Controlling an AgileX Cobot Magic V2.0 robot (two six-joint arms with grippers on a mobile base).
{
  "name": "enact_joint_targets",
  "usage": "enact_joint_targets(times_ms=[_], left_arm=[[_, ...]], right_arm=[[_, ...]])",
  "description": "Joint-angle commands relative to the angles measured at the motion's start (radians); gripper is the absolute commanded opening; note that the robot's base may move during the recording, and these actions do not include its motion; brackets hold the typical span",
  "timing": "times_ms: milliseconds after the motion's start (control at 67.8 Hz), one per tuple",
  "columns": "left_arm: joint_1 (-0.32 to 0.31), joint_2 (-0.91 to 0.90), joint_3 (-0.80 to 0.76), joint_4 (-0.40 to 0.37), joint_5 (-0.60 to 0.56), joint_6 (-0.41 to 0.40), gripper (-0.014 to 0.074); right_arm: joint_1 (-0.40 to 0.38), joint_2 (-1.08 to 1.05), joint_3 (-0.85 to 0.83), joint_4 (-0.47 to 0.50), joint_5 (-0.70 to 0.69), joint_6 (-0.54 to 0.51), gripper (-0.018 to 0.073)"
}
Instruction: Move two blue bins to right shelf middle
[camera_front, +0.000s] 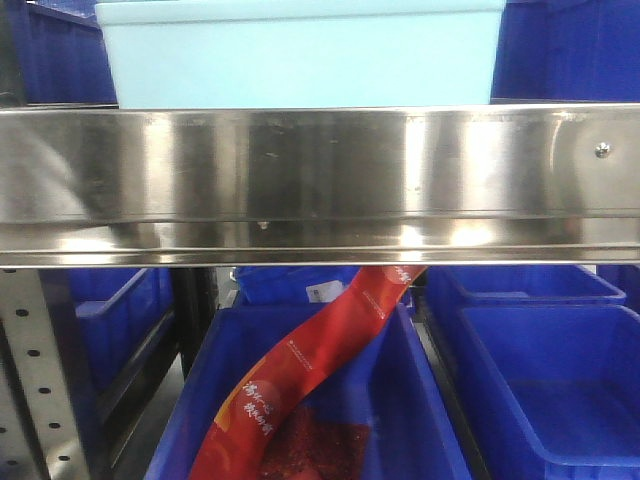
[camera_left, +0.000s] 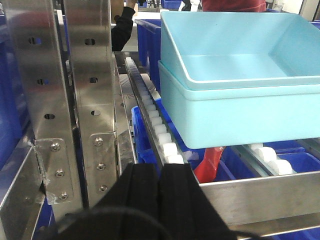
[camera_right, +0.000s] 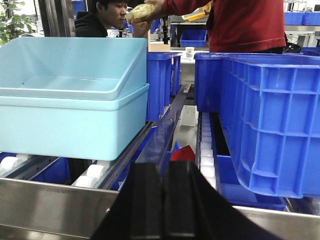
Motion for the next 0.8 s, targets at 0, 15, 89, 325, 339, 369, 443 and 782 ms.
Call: enact_joint_targets(times_ms=[0,15,89,325,339,369,443,782], left_arm=[[0.001,-0.005,0.004,0.002,-0.021,-0.007,-0.0111],[0.001,-0.005,0.004,0.002,-0.021,-0.007,-0.0111],[0.001,-0.005,0.004,0.002,-0.021,-0.007,-0.0111],[0.001,-0.005,0.004,0.002,-0.021,-0.007,-0.0111],[0.001,-0.005,0.004,0.002,-0.021,-0.007,-0.0111],[0.001,-0.005,0.004,0.002,-0.021,-0.007,-0.0111],[0.001,-0.006,0.004,0.002,-0.011,-0.004,-0.0111],[0.177,-0.115,0.126,-0.197,-0.12,0.275,-0.0111]], right_arm=[[-0.005,-0.005,0.004,-0.012,-0.022,-0.009,-0.0162],[-0.005,-0.005,0.004,-0.012,-0.022,-0.009,-0.0162],[-0.005,-0.005,0.004,-0.012,-0.022,-0.009,-0.0162],[-0.005,-0.005,0.004,-0.012,-0.022,-0.009,-0.0162],[-0.005,-0.005,0.004,-0.012,-0.022,-0.009,-0.0162],[-0.005,-0.005,0.004,-0.012,-0.022,-0.009,-0.0162],[-0.005,-0.005,0.004,-0.012,-0.022,-0.009,-0.0162],[-0.005,-0.005,0.004,-0.012,-0.022,-0.009,-0.0162]])
